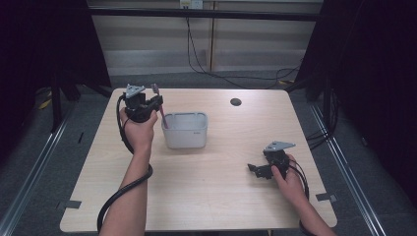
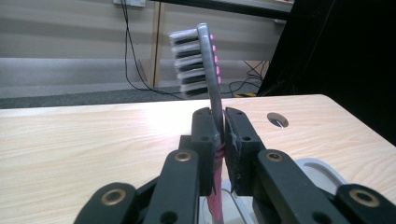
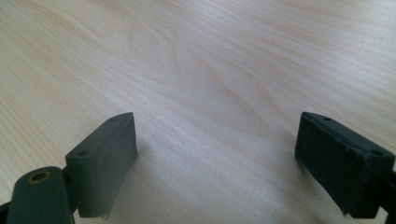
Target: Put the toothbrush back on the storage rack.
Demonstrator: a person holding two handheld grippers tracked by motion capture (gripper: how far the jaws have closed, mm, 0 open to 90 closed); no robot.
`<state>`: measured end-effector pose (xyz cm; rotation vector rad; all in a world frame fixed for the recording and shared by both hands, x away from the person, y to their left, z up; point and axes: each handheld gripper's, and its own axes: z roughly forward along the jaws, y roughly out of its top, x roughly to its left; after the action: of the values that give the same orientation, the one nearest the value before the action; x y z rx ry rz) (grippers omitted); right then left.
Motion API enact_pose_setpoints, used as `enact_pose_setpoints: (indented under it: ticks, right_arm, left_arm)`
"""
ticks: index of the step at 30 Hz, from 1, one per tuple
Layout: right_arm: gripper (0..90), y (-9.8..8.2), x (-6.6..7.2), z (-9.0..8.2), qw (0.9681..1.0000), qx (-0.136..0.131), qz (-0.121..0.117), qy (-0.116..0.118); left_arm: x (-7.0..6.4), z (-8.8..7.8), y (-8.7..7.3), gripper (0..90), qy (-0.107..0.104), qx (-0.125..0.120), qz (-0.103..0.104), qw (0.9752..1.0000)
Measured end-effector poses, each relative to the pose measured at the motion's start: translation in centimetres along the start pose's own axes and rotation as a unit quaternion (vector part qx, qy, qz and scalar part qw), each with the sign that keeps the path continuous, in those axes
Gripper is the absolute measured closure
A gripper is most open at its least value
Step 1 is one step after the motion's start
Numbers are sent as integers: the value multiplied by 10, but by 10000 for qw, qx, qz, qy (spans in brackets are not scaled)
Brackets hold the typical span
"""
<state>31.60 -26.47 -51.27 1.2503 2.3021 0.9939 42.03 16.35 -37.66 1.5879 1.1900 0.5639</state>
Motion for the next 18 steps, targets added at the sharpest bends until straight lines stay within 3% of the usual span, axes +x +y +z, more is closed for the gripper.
enact_pose_setpoints:
  ticks: [18]
  right_arm:
    - [123,0,0,0,10000,1,-4,-1]
  left_arm:
    - [-2,-2,-15,826,8,21,-19,10000]
